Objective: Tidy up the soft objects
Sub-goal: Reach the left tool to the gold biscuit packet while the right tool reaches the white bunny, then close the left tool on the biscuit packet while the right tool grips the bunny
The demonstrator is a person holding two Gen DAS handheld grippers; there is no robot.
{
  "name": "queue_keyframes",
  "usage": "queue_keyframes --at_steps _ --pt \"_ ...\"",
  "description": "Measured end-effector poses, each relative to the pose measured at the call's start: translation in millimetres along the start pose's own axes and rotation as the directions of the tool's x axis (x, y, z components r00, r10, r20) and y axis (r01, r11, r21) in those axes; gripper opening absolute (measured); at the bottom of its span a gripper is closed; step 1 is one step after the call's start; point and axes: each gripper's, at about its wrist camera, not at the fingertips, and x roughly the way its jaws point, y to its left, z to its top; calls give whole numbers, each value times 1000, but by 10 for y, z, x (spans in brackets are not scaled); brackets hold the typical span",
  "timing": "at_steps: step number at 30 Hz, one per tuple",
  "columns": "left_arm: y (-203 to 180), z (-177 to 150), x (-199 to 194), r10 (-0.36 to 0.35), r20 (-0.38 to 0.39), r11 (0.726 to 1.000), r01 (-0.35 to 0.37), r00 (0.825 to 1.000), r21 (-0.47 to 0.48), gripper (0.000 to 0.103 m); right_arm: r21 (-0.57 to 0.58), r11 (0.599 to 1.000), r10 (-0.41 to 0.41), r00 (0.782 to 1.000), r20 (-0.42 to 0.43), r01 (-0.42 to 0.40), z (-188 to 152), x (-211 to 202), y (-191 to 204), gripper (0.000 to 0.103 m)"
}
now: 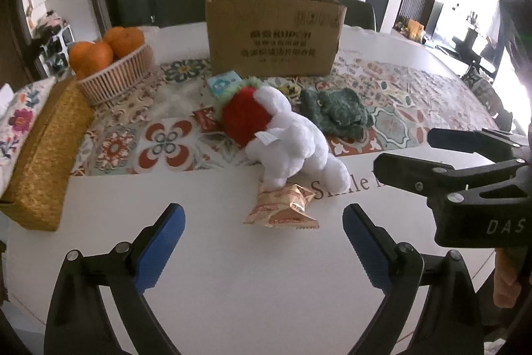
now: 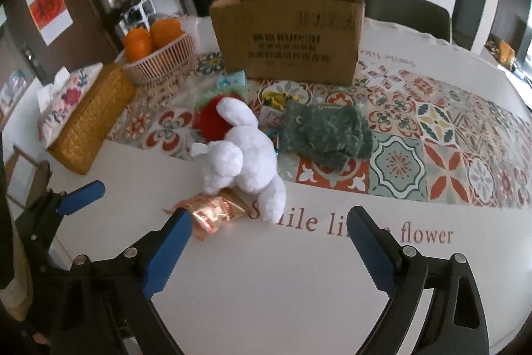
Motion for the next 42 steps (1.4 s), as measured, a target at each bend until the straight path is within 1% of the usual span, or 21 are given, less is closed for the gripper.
queue_keyframes --at_steps 4,6,10,13,15,18,21,23,25,27,29,31,32,33,35,38,40,42 --pt "-28 38 216 -16 -46 1000 15 999 -18 95 -20 1000 15 999 -46 -16 55 182 -73 88" --pt "-30 50 317 -8 -64 1000 6 998 -25 94 -25 999 22 997 -73 -24 74 307 -108 85" --pt "-10 58 514 -28 -110 999 24 994 -36 93 -16 999 43 992 -115 -45 96 517 -170 79" --pt "-3 61 647 -32 -138 999 28 990 -35 92 -4 998 62 988 -143 -63 96 651 -204 77" --pt "3 54 732 -48 -156 999 43 987 -32 91 -1 997 78 983 -165 -79 87 731 -211 74" --pt "-1 49 827 -49 -173 999 48 984 -12 90 -3 996 91 978 -188 -93 79 845 -213 72" --pt "22 48 893 -42 -181 999 44 983 4 88 -4 995 96 973 -208 -99 75 947 -207 67" --pt "33 51 933 -52 -188 999 54 981 5 86 0 995 98 971 -216 -100 77 1008 -214 66" --pt "31 56 978 -59 -192 998 62 980 13 82 16 995 104 969 -225 -103 77 1054 -233 62" --pt "29 50 1034 -65 -212 997 71 975 21 80 22 994 105 967 -232 -103 79 1091 -237 59" --pt "44 43 1083 -82 -227 996 86 970 8 78 17 995 99 967 -234 -98 79 1120 -224 57" --pt "64 33 1114 -94 -231 996 94 968 -9 70 11 995 99 967 -237 -99 85 1149 -209 55" --pt "73 29 1132 -102 -234 995 101 967 -16 69 13 995 99 967 -233 -99 96 1159 -201 54" --pt "75 25 1147 -108 -237 994 107 965 -19 65 16 995 103 968 -230 -102 109 1171 -194 53" --pt "80 29 1155 -113 -229 994 110 967 -24 64 19 994 107 968 -227 -105 123 1184 -187 51" --pt "116 39 1161 -129 -225 991 120 966 -56 64 25 992 124 966 -227 -121 157 1233 -119 39" --pt "129 29 1143 -136 -225 990 123 965 -69 64 32 990 144 963 -228 -140 157 1252 -92 27" --pt "137 16 1129 -133 -226 990 117 965 -84 63 38 988 151 962 -227 -146 171 1281 -54 25"
